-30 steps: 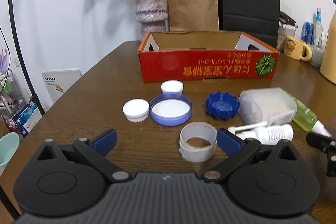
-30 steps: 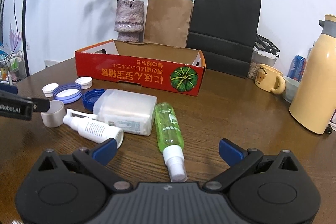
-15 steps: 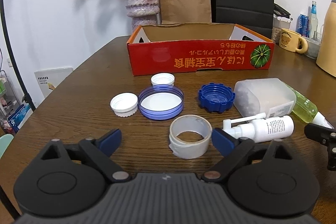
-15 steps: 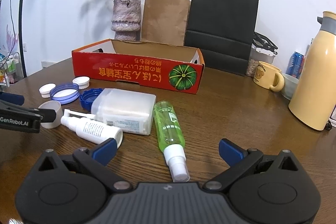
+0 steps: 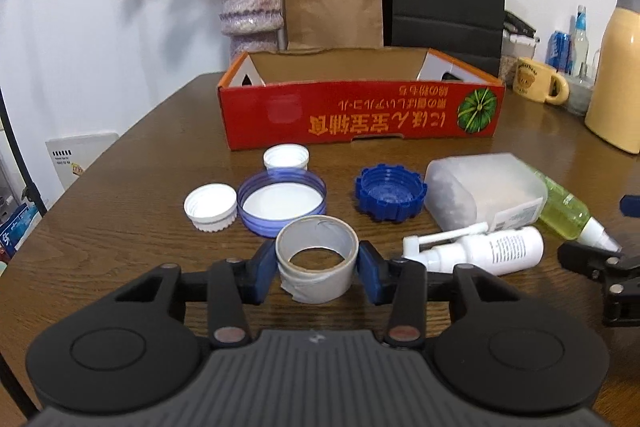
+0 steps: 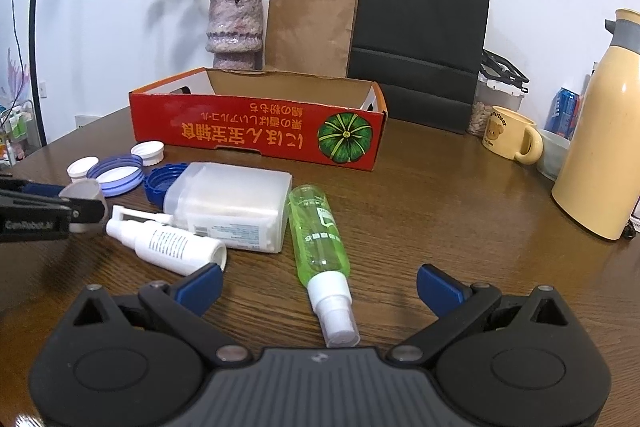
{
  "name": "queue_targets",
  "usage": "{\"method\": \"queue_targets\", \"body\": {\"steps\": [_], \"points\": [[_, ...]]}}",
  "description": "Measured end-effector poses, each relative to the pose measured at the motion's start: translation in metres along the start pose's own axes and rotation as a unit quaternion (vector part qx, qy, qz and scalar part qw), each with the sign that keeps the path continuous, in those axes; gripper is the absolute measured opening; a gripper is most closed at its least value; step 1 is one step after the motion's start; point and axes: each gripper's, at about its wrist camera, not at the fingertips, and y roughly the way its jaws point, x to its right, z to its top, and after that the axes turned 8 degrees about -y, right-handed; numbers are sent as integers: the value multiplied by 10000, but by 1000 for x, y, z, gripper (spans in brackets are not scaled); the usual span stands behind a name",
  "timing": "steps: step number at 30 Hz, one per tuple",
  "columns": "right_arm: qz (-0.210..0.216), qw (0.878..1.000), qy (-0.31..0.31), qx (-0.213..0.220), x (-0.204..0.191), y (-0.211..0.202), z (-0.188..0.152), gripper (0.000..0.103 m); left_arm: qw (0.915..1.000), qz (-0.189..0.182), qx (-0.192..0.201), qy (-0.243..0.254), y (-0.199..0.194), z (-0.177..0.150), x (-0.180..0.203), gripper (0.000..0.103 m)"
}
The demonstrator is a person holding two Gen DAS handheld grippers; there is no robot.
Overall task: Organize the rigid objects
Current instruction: 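Grasp the white tape roll with the left tool while the right tool grasps the green spray bottle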
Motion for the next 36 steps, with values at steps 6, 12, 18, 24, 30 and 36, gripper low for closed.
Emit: {"method": "queue_targets", "body": {"steps": [6,12,18,24,30,36], "points": [[19,10000,14,-68,2,6,3,103,9999,57,99,-109,-3,2,-3,44],[36,9999,46,-156,6,14,6,103,9997,93,163,-161,-4,3,-5,44],[46,9997,92,-233,11,22,8,103,9996,117,178,-196,-4,3,-6,44],[1,9997,67,-216,12,30,12,103,9995,131,197,-219,-4,3,-8,44],[36,9996,57,-266,15,38,15,95,9994,143,194,-233,-5,4,-8,44],[205,9993,26,-327,15,43,16,80,9994,142,190,-234,-4,4,-8,44]]}}
